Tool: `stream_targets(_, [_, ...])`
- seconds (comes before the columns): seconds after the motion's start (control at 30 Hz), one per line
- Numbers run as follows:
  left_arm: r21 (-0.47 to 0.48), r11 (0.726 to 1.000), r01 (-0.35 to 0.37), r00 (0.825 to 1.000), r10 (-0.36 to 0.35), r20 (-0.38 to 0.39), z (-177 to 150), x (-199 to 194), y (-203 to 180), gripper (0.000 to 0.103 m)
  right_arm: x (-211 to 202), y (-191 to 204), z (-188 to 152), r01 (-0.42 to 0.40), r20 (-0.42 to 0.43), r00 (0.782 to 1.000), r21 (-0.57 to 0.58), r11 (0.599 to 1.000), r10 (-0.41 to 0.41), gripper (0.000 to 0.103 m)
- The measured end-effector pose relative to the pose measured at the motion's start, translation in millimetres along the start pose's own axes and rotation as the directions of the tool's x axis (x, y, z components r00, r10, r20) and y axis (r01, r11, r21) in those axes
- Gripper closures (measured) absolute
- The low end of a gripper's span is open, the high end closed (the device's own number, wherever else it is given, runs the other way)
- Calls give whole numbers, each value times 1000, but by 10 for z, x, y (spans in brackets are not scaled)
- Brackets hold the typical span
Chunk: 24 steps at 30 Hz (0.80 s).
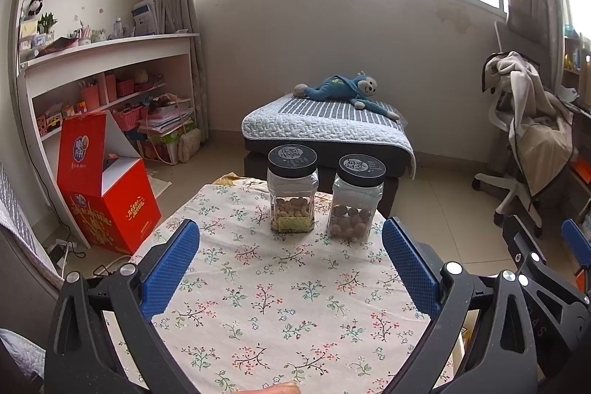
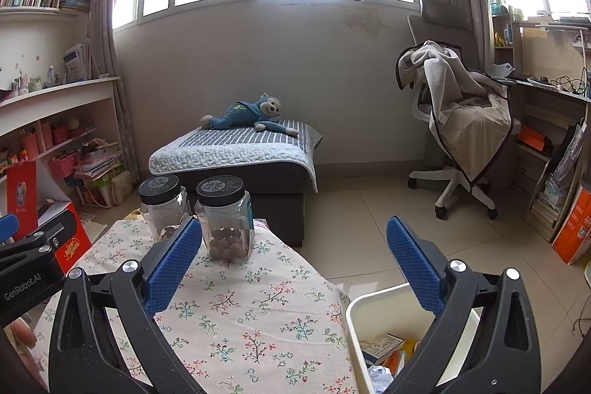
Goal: Collect trash
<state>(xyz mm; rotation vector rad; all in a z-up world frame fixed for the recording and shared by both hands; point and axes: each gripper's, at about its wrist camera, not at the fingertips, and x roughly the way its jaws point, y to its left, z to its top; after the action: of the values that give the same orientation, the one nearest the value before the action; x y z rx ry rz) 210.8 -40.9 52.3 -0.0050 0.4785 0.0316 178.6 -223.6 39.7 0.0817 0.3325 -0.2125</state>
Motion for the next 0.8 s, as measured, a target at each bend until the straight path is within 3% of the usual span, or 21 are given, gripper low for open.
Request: stream_targets(0.8, [12,1000,-3,1000,3,-6,-41,30,-70,7,49,-75,-63,3,-25,1000,-2,1000,-3,7])
